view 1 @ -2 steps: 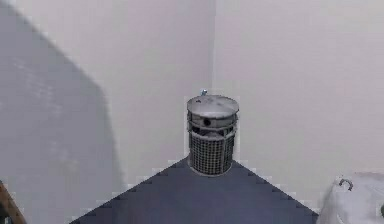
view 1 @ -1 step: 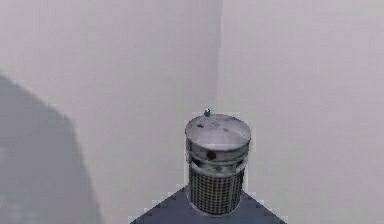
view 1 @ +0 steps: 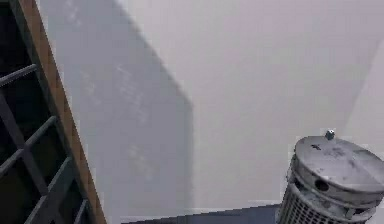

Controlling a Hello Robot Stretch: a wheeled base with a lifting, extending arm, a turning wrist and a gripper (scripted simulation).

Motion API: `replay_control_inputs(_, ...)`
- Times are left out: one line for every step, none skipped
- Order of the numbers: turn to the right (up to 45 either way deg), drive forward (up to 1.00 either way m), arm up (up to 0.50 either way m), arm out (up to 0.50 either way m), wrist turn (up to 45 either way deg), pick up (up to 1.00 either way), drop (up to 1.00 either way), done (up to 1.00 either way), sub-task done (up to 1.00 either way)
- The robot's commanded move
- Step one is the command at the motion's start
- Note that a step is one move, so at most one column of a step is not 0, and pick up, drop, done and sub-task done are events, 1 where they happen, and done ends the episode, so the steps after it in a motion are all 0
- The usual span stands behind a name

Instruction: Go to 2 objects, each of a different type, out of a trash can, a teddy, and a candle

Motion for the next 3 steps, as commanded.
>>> replay_control_inputs(0.0,0.05,0.0,0.0,0.0,0.0,0.0,0.0,0.0)
replay_control_inputs(45.0,0.0,0.0,0.0,0.0,0.0,0.0,0.0,0.0)
replay_control_inputs(45.0,0.0,0.0,0.0,0.0,0.0,0.0,0.0,0.0)
